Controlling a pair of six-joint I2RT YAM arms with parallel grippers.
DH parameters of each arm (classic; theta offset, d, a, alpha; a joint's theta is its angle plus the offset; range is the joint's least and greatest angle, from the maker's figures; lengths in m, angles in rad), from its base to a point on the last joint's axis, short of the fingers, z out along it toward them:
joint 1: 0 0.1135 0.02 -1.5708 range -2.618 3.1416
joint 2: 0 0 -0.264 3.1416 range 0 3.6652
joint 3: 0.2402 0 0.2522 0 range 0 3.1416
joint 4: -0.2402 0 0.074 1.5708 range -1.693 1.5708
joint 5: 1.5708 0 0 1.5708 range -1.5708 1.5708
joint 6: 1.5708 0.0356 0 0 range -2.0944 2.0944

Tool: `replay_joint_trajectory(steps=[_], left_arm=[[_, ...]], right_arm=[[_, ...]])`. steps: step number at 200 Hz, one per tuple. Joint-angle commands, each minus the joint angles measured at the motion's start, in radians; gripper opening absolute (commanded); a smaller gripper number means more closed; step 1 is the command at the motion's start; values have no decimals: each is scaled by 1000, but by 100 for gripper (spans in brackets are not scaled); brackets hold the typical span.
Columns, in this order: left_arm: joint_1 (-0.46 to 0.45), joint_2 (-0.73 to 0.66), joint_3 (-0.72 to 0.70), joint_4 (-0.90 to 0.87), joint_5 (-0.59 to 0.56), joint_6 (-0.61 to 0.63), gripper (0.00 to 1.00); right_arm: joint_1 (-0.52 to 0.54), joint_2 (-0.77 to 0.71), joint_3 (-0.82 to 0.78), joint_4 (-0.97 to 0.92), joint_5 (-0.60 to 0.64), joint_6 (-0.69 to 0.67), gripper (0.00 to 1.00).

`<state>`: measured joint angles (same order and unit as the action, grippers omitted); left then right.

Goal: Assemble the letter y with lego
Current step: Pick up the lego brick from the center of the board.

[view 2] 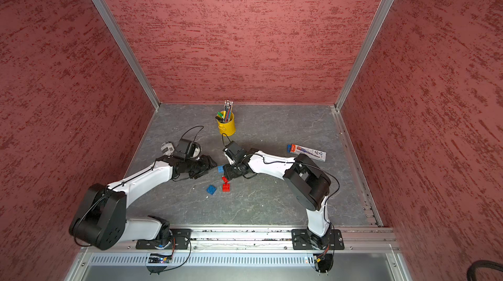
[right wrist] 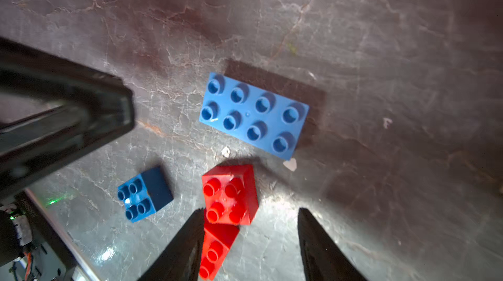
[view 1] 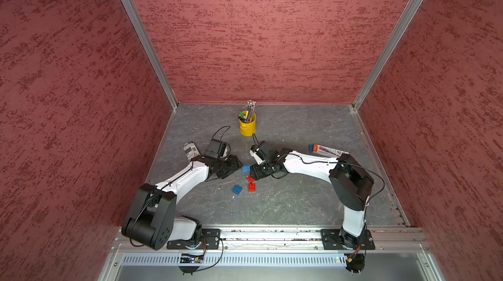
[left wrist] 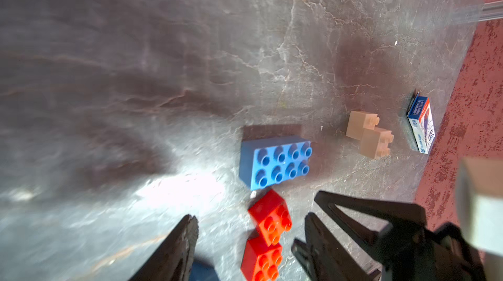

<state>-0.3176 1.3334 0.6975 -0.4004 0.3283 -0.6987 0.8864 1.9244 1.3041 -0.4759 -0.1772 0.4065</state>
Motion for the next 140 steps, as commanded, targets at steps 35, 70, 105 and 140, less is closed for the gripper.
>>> replay_joint_trajectory(steps=[35,70,105,140], left_arm=[[29,-67,-67,-32,-2,2,66],[32,-73,-89,-15,3,-7,66],[36,-66,-98,-7,9,-7,66],[41,-58,-102,6,14,-5,66]], right_arm=[[46,98,144,-161,100,-53,58],[64,149,207,-213,127,-61,56],[72,178,245,-244,140,-63,52],[75,188,256,-259,151,-62,42]])
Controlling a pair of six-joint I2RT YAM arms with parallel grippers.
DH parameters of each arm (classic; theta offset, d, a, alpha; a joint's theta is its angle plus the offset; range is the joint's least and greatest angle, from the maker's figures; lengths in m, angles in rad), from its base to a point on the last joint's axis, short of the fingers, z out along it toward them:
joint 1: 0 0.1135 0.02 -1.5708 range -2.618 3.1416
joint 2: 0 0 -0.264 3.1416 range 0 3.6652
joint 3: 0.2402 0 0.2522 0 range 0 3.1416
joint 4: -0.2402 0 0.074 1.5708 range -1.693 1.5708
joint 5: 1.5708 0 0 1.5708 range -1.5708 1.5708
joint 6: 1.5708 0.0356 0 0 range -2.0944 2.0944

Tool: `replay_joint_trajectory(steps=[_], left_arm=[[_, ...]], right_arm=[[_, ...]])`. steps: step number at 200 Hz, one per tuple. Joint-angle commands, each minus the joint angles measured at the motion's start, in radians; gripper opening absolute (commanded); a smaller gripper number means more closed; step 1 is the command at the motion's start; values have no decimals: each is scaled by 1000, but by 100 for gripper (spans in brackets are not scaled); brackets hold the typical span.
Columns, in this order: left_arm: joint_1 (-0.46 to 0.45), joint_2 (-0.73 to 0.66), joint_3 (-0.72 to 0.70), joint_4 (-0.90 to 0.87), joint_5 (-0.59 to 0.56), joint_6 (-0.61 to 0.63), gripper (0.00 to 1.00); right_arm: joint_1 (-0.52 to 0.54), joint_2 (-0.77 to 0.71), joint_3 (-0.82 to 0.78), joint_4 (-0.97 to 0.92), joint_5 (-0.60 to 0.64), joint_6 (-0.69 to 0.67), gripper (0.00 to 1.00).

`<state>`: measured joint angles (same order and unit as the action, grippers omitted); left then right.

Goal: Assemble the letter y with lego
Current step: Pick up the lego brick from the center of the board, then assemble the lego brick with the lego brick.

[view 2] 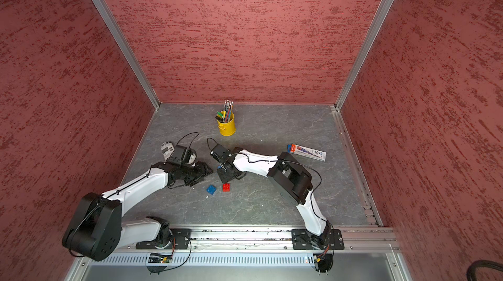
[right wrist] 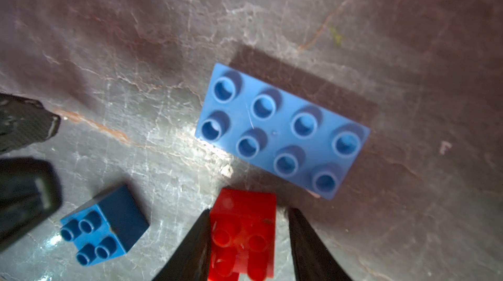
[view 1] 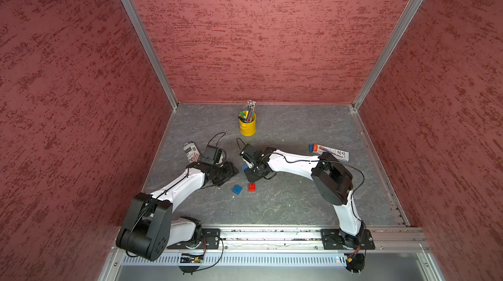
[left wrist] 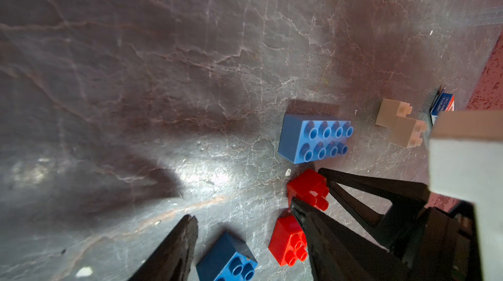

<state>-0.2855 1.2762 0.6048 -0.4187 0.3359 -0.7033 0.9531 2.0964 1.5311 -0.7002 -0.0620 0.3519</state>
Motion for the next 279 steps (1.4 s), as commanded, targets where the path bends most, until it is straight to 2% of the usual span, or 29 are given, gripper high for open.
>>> replay_joint_trajectory(steps=[1,30,70,153,279], left_arm=[[8,-1,-9,24,6,-1,66],[9,11,-8,33,13,-2,66],[8,15,-2,43,23,-2,66],[8,2,-10,46,31,-6,66],[8,12,-14,60,32,-6,66]], right_arm=[[9,16,29,-35,36,-7,41],[7,2,43,-45,41,6,36],[-34,-42,67,-58,14,52,34],[-133,-39,127,-70,-18,121,28],[-152,99,304,-182,-28,-15,29]])
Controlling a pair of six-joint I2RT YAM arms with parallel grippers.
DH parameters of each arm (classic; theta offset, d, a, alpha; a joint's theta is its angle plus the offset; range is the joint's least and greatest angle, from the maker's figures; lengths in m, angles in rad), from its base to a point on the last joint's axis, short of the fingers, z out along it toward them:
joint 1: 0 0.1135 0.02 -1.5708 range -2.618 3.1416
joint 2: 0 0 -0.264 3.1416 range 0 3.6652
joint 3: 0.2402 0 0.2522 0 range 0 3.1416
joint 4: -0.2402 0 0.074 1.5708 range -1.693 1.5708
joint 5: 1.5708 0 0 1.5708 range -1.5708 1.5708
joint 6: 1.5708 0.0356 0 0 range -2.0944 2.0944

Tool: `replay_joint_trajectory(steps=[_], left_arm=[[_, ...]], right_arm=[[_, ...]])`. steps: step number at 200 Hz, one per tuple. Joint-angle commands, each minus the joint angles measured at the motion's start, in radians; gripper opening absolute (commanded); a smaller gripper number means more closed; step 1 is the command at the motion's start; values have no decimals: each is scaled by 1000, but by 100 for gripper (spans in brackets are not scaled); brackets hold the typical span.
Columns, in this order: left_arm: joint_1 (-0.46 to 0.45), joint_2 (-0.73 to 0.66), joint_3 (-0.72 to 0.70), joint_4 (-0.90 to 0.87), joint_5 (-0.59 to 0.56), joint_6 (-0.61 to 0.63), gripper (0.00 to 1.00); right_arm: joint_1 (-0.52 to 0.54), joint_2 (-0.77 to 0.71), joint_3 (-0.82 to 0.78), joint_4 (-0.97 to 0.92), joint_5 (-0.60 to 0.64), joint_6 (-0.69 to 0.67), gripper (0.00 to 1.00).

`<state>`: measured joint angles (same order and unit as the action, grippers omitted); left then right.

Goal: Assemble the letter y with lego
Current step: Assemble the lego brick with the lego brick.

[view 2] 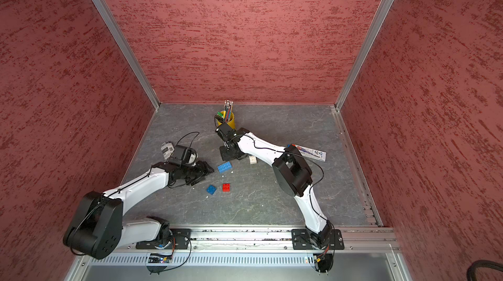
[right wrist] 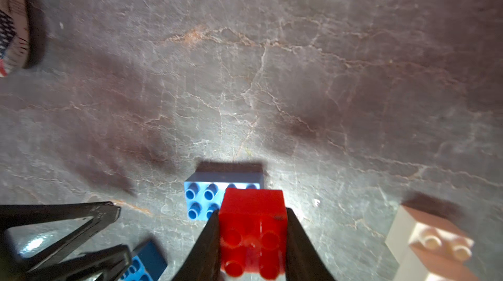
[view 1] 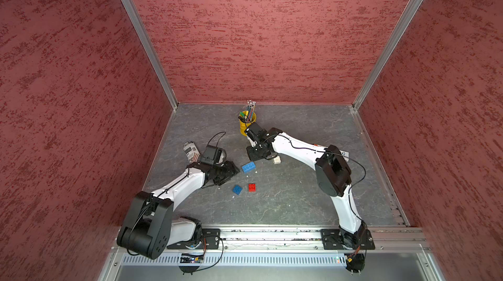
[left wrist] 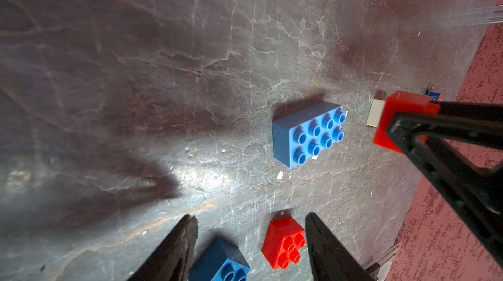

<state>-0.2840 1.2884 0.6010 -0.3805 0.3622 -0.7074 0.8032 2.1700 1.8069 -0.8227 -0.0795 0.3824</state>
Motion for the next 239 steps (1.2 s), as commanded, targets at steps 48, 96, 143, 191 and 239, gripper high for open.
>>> replay_joint_trajectory(steps=[48,96,143,191,239], left_arm=[[7,11,-7,28,7,-3,66],[7,21,-9,31,7,-3,66],[9,26,-7,32,6,-4,66],[8,38,-3,37,6,-1,66],[10,48,-3,44,9,-2,66]], right_arm=[[-2,48,28,-73,-9,-72,29],[-2,67,34,-67,-17,-85,29],[-2,86,40,-78,-35,-100,29],[-3,98,31,-99,-52,-115,29],[-2,109,44,-115,-39,-120,29]])
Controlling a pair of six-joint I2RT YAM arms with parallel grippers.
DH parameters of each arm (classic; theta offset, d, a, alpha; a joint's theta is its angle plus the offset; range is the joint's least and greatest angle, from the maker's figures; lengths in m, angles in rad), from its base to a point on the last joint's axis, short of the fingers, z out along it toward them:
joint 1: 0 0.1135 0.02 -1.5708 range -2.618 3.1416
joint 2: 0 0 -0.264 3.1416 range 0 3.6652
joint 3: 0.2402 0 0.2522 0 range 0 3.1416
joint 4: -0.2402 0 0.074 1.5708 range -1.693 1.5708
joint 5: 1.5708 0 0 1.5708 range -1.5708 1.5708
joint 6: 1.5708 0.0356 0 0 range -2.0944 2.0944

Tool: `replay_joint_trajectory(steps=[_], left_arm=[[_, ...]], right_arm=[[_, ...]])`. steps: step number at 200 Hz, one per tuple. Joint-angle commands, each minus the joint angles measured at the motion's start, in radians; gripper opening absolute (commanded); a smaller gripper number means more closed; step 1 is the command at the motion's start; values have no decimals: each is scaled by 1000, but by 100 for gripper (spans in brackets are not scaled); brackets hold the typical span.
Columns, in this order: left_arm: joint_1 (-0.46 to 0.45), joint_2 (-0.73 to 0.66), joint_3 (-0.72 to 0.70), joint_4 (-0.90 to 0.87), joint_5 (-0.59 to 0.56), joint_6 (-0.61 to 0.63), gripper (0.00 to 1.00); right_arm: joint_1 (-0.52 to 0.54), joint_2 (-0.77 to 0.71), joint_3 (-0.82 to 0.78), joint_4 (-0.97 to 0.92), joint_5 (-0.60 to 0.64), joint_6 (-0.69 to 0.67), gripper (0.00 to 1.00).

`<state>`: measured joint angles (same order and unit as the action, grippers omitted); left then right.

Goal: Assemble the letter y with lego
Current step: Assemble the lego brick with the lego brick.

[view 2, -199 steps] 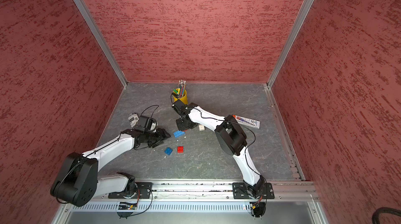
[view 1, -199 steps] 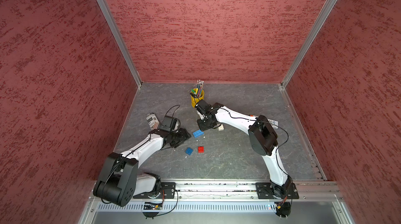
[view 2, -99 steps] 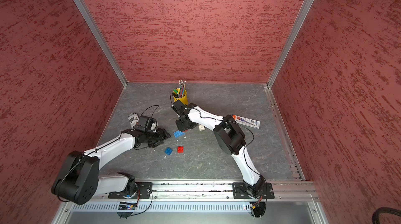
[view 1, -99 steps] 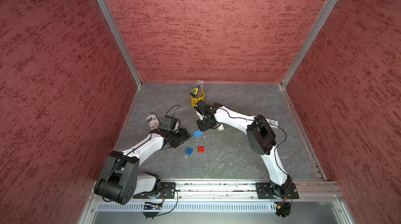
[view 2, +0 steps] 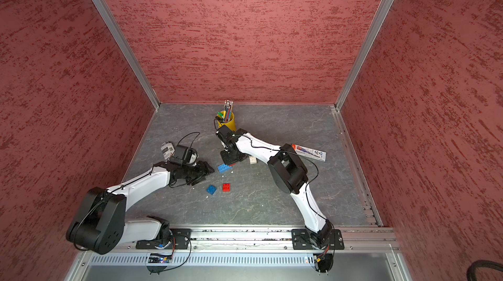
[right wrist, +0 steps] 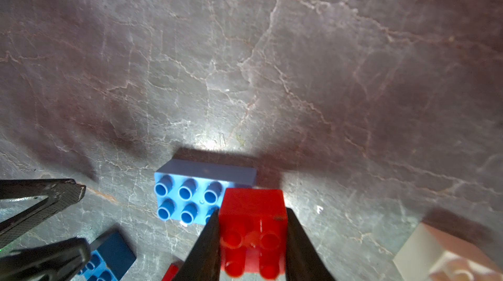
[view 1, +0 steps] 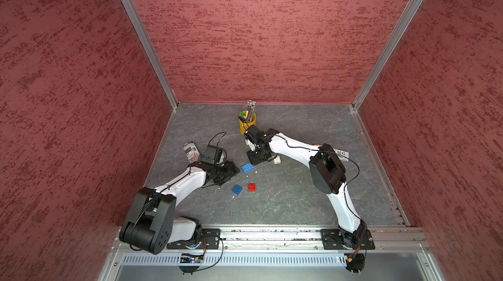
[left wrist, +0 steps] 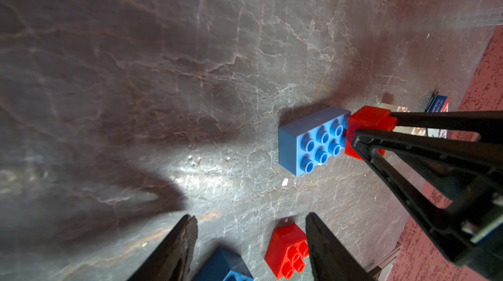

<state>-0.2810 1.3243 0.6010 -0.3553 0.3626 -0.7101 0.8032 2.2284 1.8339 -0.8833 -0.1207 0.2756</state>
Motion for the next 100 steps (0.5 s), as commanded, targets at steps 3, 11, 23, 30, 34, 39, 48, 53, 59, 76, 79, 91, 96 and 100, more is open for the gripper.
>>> replay_joint_trajectory(steps=[3,11,23,30,34,39,48,53,59,76,79,91,96,100], left_arm=[[6,13,-3,19,8,1,66],[7,12,-4,19,7,1,66],[6,13,-5,19,7,1,66],[7,13,-5,19,7,1,66],[7,13,-7,20,7,1,66],[8,13,-7,21,7,1,67],[8,13,-6,22,7,2,66],[9,13,-7,21,8,2,66],[9,13,-9,22,7,2,66],[9,16,-7,24,8,1,66],[11,16,-7,24,7,1,66],[9,18,-7,27,8,1,66],[10,18,-6,27,7,1,66],[10,17,-7,27,7,1,66]], right_arm=[[-2,52,18,-57,3,-14,29],[-2,58,23,-64,2,-13,29],[-1,60,21,-64,-5,-14,29],[-1,62,16,-64,-10,-16,29],[0,63,16,-65,-14,-16,29],[1,64,16,-68,-13,-19,29],[2,64,16,-73,-2,-18,29],[2,65,16,-76,5,-18,29],[4,64,16,-81,11,-18,29],[5,56,12,-83,9,-19,29],[5,55,11,-81,10,-17,29],[7,54,13,-82,29,-9,29],[8,56,16,-88,41,-7,29],[10,59,20,-91,53,-6,29]])
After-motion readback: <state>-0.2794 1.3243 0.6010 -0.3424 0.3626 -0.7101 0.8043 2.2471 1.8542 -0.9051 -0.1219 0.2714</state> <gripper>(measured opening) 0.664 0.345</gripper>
